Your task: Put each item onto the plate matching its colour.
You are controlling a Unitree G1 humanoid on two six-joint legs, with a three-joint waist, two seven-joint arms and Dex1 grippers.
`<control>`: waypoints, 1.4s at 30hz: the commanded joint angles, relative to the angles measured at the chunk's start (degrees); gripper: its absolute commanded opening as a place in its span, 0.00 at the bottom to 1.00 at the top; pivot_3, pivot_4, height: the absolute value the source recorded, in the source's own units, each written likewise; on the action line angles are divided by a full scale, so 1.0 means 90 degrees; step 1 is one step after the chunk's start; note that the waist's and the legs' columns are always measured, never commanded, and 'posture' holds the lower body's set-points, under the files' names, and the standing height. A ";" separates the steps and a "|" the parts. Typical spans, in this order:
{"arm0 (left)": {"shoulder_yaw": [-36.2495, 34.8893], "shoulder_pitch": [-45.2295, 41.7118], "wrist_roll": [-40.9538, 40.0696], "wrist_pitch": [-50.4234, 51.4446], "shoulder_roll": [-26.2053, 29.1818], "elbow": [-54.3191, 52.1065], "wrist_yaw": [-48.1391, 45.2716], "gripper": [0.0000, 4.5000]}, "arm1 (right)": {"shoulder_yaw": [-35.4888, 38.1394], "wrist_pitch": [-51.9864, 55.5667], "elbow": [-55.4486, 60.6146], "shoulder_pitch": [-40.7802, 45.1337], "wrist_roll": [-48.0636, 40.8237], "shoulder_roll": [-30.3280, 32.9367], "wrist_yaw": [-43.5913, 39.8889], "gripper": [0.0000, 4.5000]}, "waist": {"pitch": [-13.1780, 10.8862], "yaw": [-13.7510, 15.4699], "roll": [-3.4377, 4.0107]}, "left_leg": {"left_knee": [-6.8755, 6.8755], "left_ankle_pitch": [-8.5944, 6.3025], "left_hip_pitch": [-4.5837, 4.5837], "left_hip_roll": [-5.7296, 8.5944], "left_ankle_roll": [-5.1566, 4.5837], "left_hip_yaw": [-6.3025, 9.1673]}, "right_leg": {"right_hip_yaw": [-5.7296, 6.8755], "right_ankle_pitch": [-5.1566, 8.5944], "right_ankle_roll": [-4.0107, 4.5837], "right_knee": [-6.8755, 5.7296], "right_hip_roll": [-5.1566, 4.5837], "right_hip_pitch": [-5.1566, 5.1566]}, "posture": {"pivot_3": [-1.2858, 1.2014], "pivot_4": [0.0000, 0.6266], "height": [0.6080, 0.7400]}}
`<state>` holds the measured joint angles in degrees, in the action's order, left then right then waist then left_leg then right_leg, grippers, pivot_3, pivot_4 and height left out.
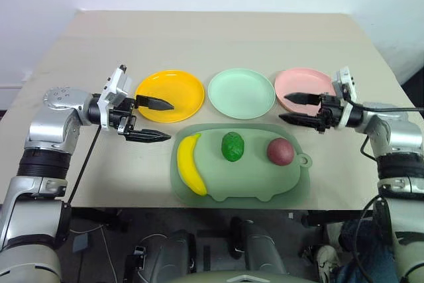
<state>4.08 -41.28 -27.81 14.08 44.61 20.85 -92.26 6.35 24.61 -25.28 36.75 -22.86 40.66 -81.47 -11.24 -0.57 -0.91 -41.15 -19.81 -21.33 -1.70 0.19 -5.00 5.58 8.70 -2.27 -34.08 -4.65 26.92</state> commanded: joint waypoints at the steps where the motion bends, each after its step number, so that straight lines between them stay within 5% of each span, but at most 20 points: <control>1: 0.0078 -0.0128 -0.0040 -0.0140 0.0002 0.0031 -0.0026 0.99 | -0.0039 0.0410 0.1008 -0.0304 -0.0299 0.0118 0.0023 1.00 | 0.0000 -0.0007 0.0000 | 0.0000 0.0000 0.0001 -0.0001 0.0000 0.0001 | 0.0000 0.0000 0.0000 -0.0001 0.0001 0.0000 | 0.52 0.24 1.00; 27: 0.0297 -0.0204 -0.0191 -0.0186 0.0162 0.0084 -0.0026 0.99 | -0.0862 -0.0207 0.1349 -0.1173 0.0366 0.0150 0.0453 1.00 | 0.0002 0.0011 -0.0003 | -0.0003 -0.0004 0.0000 0.0003 -0.0007 0.0002 | 0.0000 0.0000 0.0000 -0.0001 0.0000 0.0000 | 0.52 0.24 1.00; 33: 0.0288 -0.0173 -0.0217 -0.0161 0.0196 0.0036 -0.0026 1.00 | -0.0808 -0.0278 0.1216 -0.1007 0.0313 0.0139 0.0440 0.73 | 0.0001 0.0003 -0.0003 | -0.0002 -0.0003 0.0001 0.0003 -0.0006 0.0002 | 0.0000 0.0000 0.0000 -0.0001 0.0000 0.0000 | 0.52 0.24 1.00; 42: 0.0263 -0.0121 -0.0253 -0.0147 0.0188 -0.0006 -0.0026 1.00 | 0.0177 0.0248 0.0501 0.0228 -0.0406 -0.0376 0.1552 0.73 | 0.0001 -0.0010 -0.0003 | -0.0002 -0.0001 0.0002 0.0002 -0.0003 0.0001 | 0.0000 0.0000 0.0001 -0.0003 0.0002 0.0000 | 0.52 0.24 1.00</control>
<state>7.52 -41.37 -28.94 13.09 45.64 22.17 -92.27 3.77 26.87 -18.45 35.11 -24.92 37.76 -71.66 -11.23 -0.65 -0.93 -41.17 -19.82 -21.31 -1.68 0.16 -4.99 5.58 8.71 -2.26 -34.10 -4.63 26.92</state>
